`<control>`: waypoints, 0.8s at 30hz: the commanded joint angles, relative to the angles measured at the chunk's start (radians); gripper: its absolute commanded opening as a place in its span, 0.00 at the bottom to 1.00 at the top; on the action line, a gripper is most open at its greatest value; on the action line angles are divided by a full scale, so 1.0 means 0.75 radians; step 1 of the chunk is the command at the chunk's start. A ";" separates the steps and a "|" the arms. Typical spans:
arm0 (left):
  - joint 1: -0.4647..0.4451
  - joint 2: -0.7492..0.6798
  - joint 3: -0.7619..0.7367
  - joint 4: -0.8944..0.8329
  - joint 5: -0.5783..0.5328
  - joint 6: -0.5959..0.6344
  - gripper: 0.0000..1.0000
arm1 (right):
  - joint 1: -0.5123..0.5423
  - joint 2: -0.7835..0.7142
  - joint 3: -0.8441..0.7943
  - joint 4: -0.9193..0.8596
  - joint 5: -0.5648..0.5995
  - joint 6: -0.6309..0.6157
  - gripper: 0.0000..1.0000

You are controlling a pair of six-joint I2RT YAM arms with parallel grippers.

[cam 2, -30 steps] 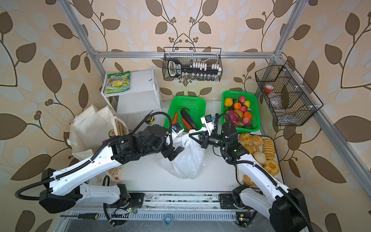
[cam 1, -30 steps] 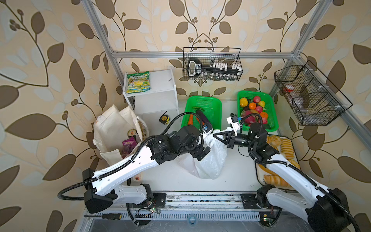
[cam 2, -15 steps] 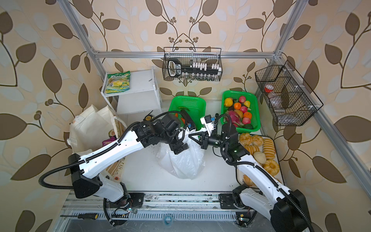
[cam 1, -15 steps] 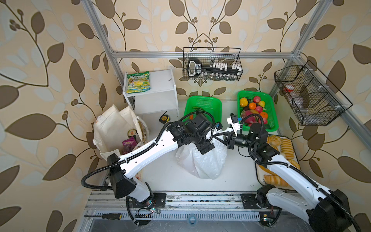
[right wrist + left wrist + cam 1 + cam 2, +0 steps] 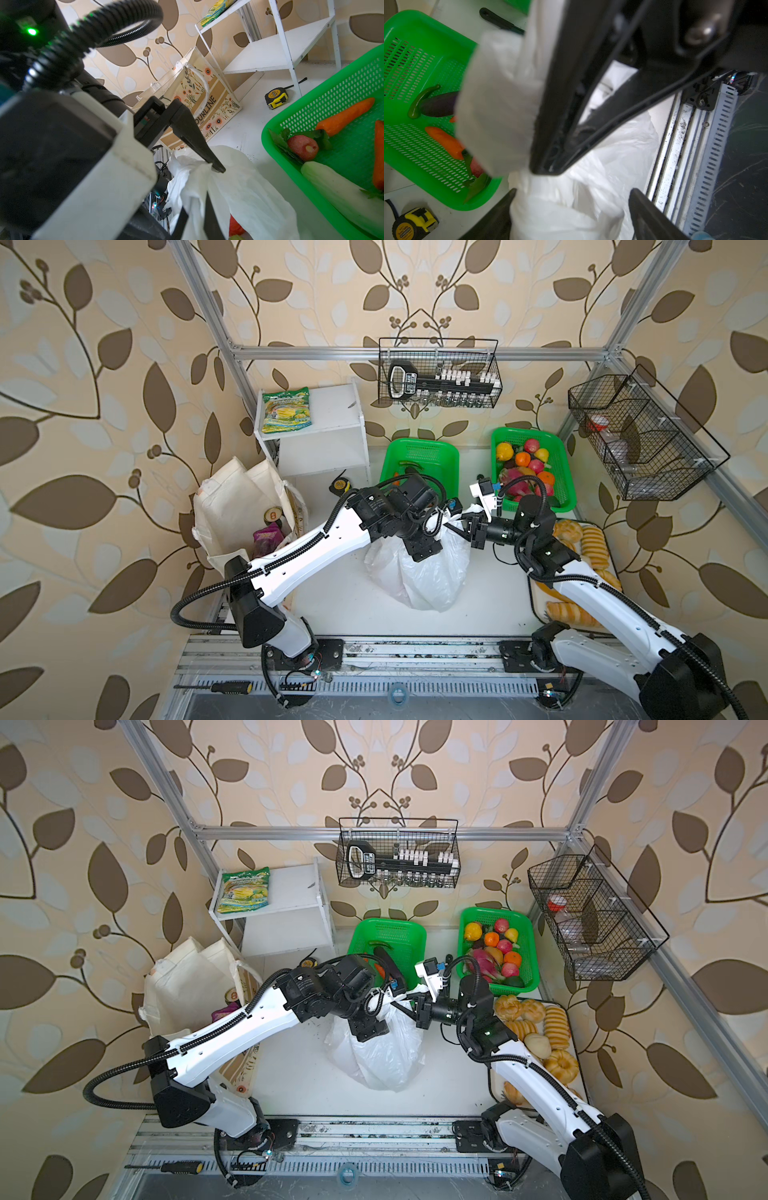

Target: Place the mixed food into the grocery bags and tie them

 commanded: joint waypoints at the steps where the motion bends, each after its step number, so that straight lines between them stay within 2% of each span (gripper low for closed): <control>1: 0.022 -0.066 0.058 -0.033 0.080 0.018 0.78 | 0.007 -0.016 0.044 -0.004 -0.014 -0.023 0.06; 9: 0.045 -0.036 0.086 -0.047 0.137 0.008 0.49 | 0.007 -0.023 0.041 -0.005 -0.015 -0.023 0.07; 15: 0.046 -0.001 0.101 -0.085 0.117 0.003 0.39 | 0.007 -0.029 0.040 -0.003 -0.017 -0.018 0.07; 21: 0.045 0.034 0.084 -0.086 0.053 -0.021 0.38 | 0.007 -0.031 0.040 0.016 -0.027 0.000 0.07; 24: 0.045 0.046 0.087 -0.081 0.017 -0.034 0.27 | 0.007 -0.030 0.037 0.017 -0.033 0.003 0.07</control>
